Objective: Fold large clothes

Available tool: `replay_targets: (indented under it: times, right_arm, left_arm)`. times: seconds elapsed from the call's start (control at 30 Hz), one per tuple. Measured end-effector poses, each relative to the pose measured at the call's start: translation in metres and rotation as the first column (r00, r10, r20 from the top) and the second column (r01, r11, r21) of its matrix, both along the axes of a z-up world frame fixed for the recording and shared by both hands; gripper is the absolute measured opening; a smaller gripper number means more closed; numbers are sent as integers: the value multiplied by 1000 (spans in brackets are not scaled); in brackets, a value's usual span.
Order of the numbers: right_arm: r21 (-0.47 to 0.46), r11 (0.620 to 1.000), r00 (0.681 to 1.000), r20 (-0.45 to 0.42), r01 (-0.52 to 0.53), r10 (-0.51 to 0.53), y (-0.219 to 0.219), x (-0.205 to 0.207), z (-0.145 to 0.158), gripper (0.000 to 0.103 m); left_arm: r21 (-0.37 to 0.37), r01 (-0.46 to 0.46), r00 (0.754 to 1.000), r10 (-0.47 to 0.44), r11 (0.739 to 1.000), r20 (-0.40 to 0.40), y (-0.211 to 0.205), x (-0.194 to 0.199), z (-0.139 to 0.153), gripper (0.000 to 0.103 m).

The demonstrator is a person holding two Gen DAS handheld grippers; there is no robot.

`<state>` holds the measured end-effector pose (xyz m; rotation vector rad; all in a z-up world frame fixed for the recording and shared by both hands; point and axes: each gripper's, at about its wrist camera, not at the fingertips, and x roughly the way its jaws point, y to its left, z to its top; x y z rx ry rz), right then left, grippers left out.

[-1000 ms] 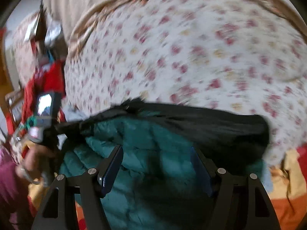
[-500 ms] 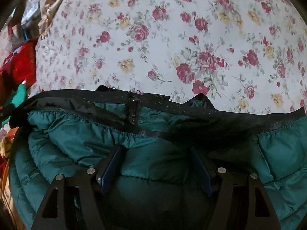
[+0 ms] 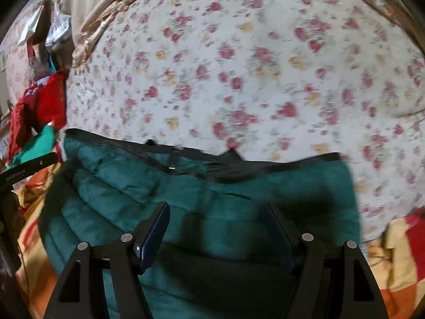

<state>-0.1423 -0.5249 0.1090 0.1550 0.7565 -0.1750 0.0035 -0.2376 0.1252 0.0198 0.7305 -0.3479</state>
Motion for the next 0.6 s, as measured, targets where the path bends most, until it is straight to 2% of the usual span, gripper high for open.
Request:
replay_targets:
  times: [0.2,0.37,0.6]
  right_arm:
    - [2,995,994,-60,95,-95,-40,4,-22,71]
    - [-29,992,988,-90,127,-129,-49,19,-43,71]
    - [67,981,980,-95,184,-178,-71,23,-61,73]
  left_arm:
    - [61,-2,998,6,998,-67,-22,17,-30,82]
    - [107,-5,996,15,994,-91,-33,33,-48,83]
    - [97,-22,992,34,995,-118,-38,49,-59,93]
